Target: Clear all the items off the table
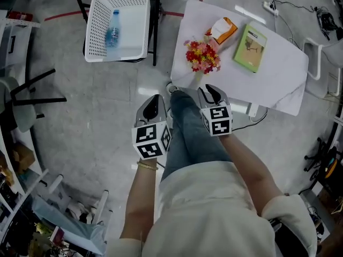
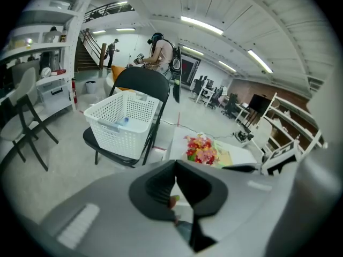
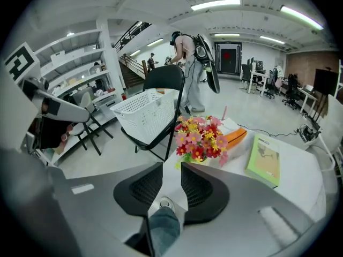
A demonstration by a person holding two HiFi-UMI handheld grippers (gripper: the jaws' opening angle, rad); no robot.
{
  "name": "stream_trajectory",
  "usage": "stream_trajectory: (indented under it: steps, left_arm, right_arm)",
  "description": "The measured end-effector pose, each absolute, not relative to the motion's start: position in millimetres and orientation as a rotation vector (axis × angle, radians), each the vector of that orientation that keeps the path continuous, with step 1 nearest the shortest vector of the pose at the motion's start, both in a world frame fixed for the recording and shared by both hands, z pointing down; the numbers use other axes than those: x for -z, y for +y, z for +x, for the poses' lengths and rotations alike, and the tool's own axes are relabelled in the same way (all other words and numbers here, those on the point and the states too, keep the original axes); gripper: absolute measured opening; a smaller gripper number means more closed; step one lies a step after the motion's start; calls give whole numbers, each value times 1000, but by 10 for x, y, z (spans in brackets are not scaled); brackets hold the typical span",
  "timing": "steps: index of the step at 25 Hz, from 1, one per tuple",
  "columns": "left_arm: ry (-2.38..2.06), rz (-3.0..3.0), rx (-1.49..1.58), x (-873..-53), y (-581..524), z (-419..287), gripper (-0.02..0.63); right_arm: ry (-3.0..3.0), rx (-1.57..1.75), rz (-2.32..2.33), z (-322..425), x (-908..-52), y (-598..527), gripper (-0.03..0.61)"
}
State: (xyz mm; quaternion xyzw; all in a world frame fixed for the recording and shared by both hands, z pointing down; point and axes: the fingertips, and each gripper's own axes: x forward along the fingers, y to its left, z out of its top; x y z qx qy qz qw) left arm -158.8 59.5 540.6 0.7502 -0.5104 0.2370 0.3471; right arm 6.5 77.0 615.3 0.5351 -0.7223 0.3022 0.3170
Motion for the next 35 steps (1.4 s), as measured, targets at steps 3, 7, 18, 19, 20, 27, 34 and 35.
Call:
stream_trajectory:
  steps: [3,7,18,19,20,27,34,35]
  left_arm:
    - [-1315,1940,-628,-5561,548,-1558,9]
    - [-1322,1935,-650,-5734,487,-1533,9]
    - [-1285,1892,-668,-6210,477,-1486,9]
    - [-1284,1885,-670,-6253,469,-1487,9]
    - [-1284,1880,-670,-6290,457,-1487,9]
    - [-1279,1856,-662,-6429,380,-1488,9]
    - [-1275,1827,-673,-6555,316,-1522,9]
    - [-1274,1825,-675,-6567,306,-1522,9]
  right_arm:
    - [-1874,-816,1419,87,-6379,759,131]
    - [-1847,-793,1438,99,-6670,660,188]
    - [-1768,-822,1523,116,-7343,416,302]
    - [-1764,-826,1533,124,-7382,388,307]
    - [-1761,-827,1542,134,-7416,356,313]
    - [-1731,-834,1602,234,-7584,155,365]
    - [-1700,-891,1645,280,-7752,-67,450]
    - [-1697,-895,1653,284,-7765,-104,462]
